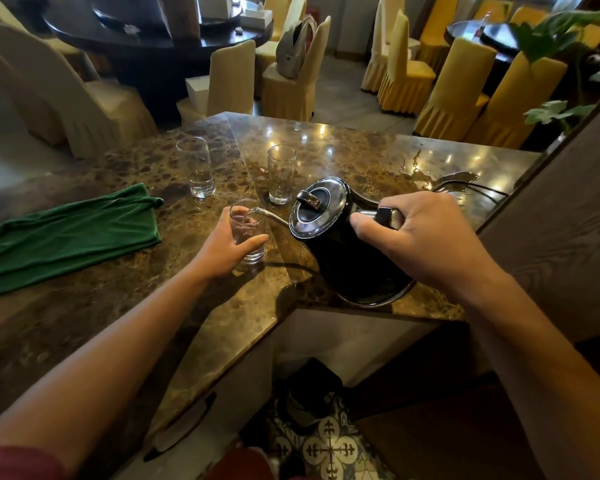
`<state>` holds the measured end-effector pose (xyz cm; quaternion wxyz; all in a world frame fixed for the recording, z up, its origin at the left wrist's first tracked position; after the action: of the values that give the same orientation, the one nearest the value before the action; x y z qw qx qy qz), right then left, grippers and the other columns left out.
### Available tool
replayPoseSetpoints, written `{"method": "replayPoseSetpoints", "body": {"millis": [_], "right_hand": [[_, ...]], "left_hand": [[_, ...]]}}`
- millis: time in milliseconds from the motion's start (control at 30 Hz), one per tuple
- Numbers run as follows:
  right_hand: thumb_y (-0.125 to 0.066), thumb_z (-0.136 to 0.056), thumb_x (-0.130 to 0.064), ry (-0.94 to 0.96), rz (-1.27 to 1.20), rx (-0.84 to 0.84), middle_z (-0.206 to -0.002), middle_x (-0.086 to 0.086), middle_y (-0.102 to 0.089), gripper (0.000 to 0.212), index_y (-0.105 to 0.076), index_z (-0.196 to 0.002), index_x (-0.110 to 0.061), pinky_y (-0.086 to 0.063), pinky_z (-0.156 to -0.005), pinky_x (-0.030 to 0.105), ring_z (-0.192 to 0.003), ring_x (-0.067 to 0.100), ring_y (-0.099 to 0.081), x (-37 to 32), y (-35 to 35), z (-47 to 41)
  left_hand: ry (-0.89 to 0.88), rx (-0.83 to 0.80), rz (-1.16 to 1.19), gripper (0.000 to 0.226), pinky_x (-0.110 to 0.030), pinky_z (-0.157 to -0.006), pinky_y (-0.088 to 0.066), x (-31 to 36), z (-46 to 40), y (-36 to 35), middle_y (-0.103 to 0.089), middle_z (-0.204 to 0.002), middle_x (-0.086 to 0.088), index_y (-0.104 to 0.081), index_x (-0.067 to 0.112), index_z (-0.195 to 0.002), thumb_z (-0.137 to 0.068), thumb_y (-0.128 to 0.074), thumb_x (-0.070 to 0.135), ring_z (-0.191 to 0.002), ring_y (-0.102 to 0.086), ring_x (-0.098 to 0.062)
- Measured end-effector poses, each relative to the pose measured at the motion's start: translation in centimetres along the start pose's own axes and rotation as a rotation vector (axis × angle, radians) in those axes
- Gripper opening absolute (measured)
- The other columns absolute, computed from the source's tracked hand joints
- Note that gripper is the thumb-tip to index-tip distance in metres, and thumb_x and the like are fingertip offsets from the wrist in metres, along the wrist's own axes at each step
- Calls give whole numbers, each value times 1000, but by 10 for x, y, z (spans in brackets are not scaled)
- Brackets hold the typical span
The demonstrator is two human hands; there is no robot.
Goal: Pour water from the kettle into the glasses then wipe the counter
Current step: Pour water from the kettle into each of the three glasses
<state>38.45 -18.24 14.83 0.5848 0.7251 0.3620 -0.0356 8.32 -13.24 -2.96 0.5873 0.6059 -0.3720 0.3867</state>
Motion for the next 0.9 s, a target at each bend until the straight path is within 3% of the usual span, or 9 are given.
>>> {"method": "replayPoseSetpoints", "body": {"millis": [133, 233, 367, 433, 500, 600, 767, 900], "right_hand": [[-60, -85, -58, -56, -65, -24, -42, -9, -38, 58, -47, -50, -13, -28, -43, 19, -43, 11, -38, 9, 3, -7], [-67, -88, -51, -95, -119, -24, -43, -9, -39, 58, -45, -50, -13, -25, -44, 18, -44, 9, -39, 16, 5, -10], [-75, -93, -31, -261, -325, 81, -48, -6, -35, 56, -41, -51, -15, -25, -44, 26, -46, 10, -33, 31, -3, -3], [-75, -92, -33, -379, -458, 119, -50, -2, -34, 55, -41, -52, -16, -24, -46, 29, -48, 14, -31, 39, -13, 6], [-74, -88, -39, -494, -640, 152, -48, -5, -33, 54, -40, -50, -20, -23, -46, 25, -44, 14, -28, 45, -25, 15], [-68, -95, -29, -604, -826, 200, -45, -5, -33, 54, -41, -49, -23, -25, -43, 20, -36, 12, -28, 49, -40, 26], [-60, -100, -18, -662, -943, 298, -43, -9, -47, 56, -61, -44, -18, -33, -38, 17, -35, 6, -42, 48, -45, 20], [-57, -101, -16, -652, -971, 318, -40, -9, -46, 61, -63, -41, -20, -30, -37, 19, -32, 6, -39, 50, -38, 6]], "left_hand": [[-6, -48, -18, 64, -36, -100, -52, -3, -7, 3, -63, -124, -2, -39, 26, -131, -82, -79, 34, -114, -64, -12], [-22, -66, -28, 64, -25, -94, -51, -2, -8, 4, -61, -121, 5, -39, 27, -131, -82, -79, 34, -112, -62, -6], [-58, -53, 9, 62, -23, -93, -52, -5, -9, 3, -62, -117, 10, -43, 24, -128, -79, -78, 36, -108, -65, -3], [-75, -49, 26, 62, -23, -93, -52, -7, -12, 3, -62, -117, 11, -45, 23, -128, -77, -78, 37, -110, -63, 1], [-71, -52, 55, 63, -25, -95, -52, -7, -18, 4, -64, -117, 9, -47, 21, -128, -75, -77, 40, -111, -64, -2], [-60, -44, 96, 69, -30, -98, -52, -4, -34, 9, -67, -118, 2, -48, 18, -129, -72, -76, 44, -113, -65, -10], [-68, 19, 58, 73, -29, -97, -51, 4, -73, 23, -65, -120, -4, -46, 16, -131, -71, -76, 47, -112, -64, -14], [-67, 103, -5, 75, -38, -103, -50, 0, -111, 28, -63, -123, -8, -46, 14, -132, -73, -76, 51, -116, -62, -21]]}}
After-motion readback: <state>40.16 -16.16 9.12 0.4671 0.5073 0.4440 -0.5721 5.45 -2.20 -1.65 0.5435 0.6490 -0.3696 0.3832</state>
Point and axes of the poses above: each hand's wrist, its own z-axis away from the middle knuckle, its own y-axis out of the back of the hand, x = y × z, the point moved 2 cm from there along -z, towards the middle knuckle
